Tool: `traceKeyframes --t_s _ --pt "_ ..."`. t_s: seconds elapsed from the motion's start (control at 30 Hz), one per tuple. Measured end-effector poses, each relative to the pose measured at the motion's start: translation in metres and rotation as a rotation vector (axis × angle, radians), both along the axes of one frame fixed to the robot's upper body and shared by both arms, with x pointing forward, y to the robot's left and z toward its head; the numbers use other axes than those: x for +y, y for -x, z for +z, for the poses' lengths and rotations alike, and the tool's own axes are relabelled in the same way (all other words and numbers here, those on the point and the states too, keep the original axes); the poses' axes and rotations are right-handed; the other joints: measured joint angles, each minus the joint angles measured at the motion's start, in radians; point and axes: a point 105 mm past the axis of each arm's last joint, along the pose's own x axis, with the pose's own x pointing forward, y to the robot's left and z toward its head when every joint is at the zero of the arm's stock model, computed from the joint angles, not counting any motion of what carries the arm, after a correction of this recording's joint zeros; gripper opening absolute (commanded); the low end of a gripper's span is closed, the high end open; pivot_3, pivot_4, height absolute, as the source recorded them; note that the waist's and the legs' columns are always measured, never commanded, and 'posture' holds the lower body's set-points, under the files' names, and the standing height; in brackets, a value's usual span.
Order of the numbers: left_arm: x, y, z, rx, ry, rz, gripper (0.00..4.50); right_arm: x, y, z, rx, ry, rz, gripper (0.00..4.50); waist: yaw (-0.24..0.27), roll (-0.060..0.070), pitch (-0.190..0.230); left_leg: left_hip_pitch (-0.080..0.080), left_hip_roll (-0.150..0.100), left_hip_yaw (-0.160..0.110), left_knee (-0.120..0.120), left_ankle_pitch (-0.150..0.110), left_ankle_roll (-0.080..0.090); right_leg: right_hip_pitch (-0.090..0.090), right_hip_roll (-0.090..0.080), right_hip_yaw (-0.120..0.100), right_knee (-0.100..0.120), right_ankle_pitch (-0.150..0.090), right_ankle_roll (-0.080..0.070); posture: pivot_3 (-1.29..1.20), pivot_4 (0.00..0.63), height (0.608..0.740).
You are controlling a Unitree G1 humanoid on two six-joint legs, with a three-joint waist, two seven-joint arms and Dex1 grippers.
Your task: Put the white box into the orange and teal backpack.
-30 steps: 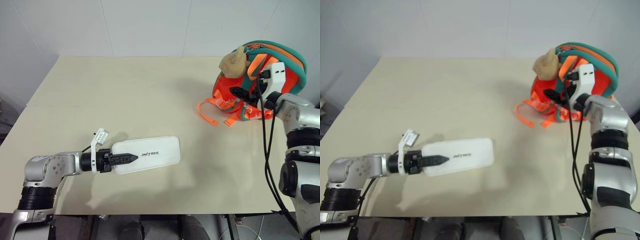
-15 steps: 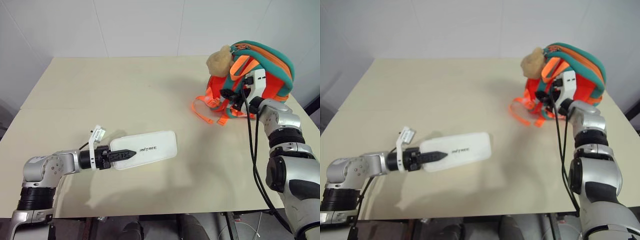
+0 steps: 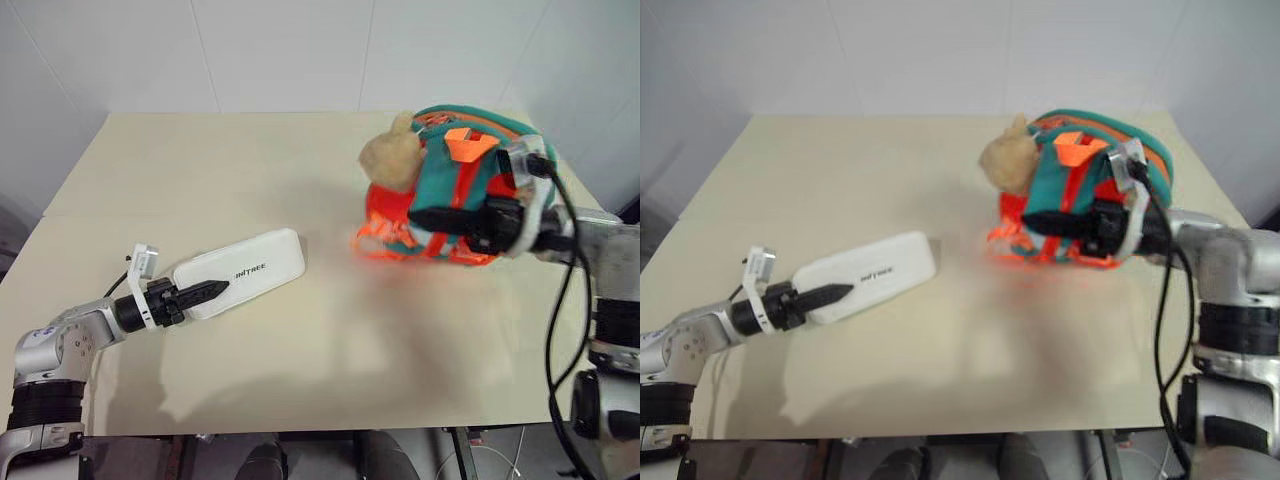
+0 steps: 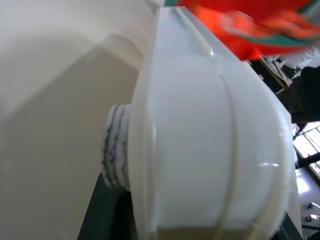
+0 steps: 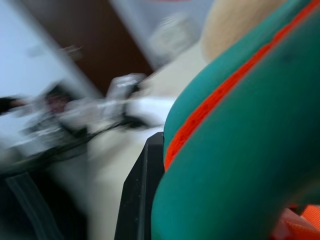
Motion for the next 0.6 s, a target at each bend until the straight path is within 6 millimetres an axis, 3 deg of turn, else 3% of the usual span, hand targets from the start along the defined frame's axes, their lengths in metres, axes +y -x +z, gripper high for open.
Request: traceKeyframes --t_s 0.1,0.27,0.6 --pt "0.004 0.003 -0.006 -0.004 -0.007 0.012 1.26 0.004 0.03 0.005 0.036 0.022 0.104 0.55 0.002 -0.001 0.0 0.002 0.0 0.0 0.002 0.0 0.0 0.001 0.0 0.0 -0.002 0.0 -0.001 0.0 0.15 0.74" --pt "0.005 0.005 -0.012 -0.011 -0.009 0.024 1.26 0.0 0.058 -0.006 0.151 0.059 0.162 0.55 0.016 -0.001 -0.001 0.004 0.0 0.0 0.003 -0.001 0.0 0.004 0.0 0.0 -0.001 0.001 -0.002 0.0 0.15 0.74" --pt "-0.008 0.012 -0.007 -0.101 -0.019 0.0 1.26 -0.005 0.053 -0.044 0.255 0.073 0.052 0.55 0.022 -0.002 -0.001 0.001 -0.001 0.0 0.003 -0.001 0.001 0.002 -0.001 0.0 -0.002 0.001 -0.002 0.0 0.15 0.74"
